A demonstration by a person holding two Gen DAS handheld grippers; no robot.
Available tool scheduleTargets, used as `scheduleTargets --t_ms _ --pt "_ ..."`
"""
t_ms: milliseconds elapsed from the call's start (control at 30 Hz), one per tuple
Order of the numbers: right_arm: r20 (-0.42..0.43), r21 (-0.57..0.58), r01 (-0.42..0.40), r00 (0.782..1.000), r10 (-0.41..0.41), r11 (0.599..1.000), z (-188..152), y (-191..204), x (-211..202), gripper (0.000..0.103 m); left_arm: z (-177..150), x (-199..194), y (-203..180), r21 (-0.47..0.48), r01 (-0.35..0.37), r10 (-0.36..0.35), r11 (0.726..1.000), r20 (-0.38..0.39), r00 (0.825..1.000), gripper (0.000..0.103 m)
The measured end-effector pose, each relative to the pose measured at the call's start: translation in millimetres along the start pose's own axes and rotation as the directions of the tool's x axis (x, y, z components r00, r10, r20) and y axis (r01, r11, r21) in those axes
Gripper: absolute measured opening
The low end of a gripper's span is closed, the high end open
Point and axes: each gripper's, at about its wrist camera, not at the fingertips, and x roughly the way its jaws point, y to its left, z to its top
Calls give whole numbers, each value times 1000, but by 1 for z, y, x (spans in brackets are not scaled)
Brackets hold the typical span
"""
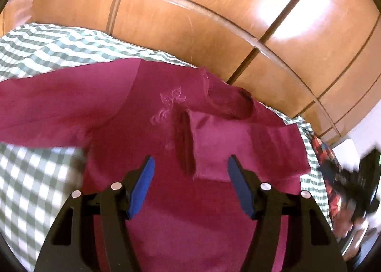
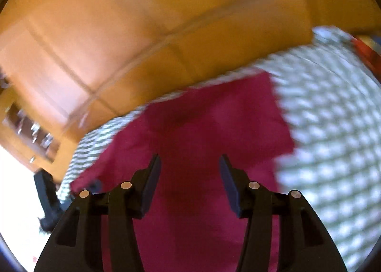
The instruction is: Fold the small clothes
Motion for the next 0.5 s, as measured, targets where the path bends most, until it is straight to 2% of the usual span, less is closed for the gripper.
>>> scheduleTargets --t_ms 67,133,200,233,267,300,400,500 --pt "-2 84 37 999 -37 996 -10 -37 -10 50 8 15 -3 2 -14 14 1000 -25 1000 62" --pt "3 154 61 998 -62 986 -18 -66 -19 50 13 33 -5 -2 -12 12 1000 -60 998 51" --pt "9 178 86 996 -90 980 -23 -79 -22 50 17 54 -8 -7 -6 5 1000 -120 993 32" --pt "9 181 103 994 -107 978 -24 -84 -21 50 18 60 -11 -4 -16 15 1000 -132 991 26" --pt "7 179 120 992 -123 977 -24 -88 -20 50 19 64 -15 13 -35 37 999 -139 990 11" --pt "2 173 143 989 -145 975 -24 -89 -16 50 20 64 -19 25 -38 41 999 -141 989 5" --pt "-11 153 174 985 -174 973 -23 -89 -9 48 38 38 -29 16 17 -17 1000 -57 998 5" --pt "-20 131 189 982 -188 973 -21 -88 3 48 67 1 -28 -19 51 -50 999 54 997 5"
